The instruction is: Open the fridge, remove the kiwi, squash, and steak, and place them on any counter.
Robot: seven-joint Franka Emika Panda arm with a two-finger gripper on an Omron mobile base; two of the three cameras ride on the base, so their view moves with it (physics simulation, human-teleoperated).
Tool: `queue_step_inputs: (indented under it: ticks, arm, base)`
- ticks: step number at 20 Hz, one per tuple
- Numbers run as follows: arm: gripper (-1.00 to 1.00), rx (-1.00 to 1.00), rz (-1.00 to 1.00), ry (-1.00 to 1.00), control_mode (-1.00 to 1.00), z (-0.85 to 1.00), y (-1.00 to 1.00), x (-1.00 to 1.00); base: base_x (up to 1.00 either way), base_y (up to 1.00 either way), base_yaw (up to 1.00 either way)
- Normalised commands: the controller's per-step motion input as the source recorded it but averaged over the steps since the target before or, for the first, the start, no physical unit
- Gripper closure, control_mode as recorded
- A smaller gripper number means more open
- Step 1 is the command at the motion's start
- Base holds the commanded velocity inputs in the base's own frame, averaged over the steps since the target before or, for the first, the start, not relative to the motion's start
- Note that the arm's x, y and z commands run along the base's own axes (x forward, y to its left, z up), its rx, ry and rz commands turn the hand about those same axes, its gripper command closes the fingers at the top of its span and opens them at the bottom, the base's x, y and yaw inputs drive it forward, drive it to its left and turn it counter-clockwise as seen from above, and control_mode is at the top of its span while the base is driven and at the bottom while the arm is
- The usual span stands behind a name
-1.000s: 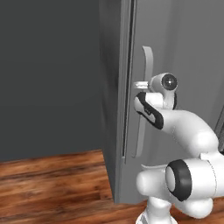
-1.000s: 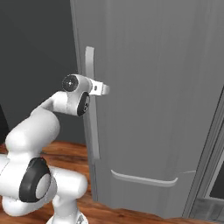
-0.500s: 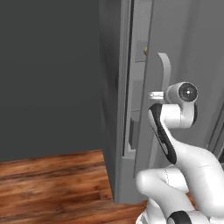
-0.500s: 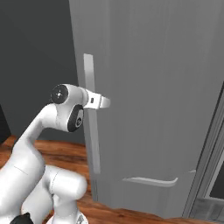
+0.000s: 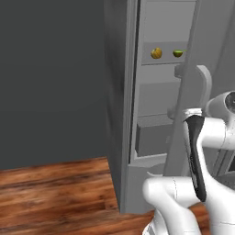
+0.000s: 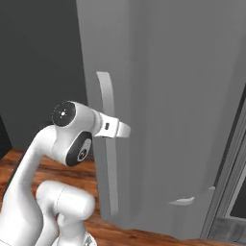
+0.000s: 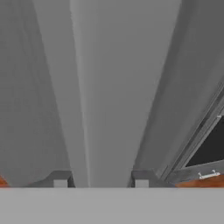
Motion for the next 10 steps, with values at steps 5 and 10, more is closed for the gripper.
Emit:
queue_step_inputs:
  ticks: [5, 10]
  arm:
    - [1.00, 0.00, -0.01, 0.01, -1.00, -0.23, -0.40, -1.00]
    - [1.00, 0.00, 0.00, -0.10, -1.00, -0.02, -0.31, -1.00]
  base:
    - [0.00, 0.00, 0.00]
    - [0.00, 0.00, 0.00]
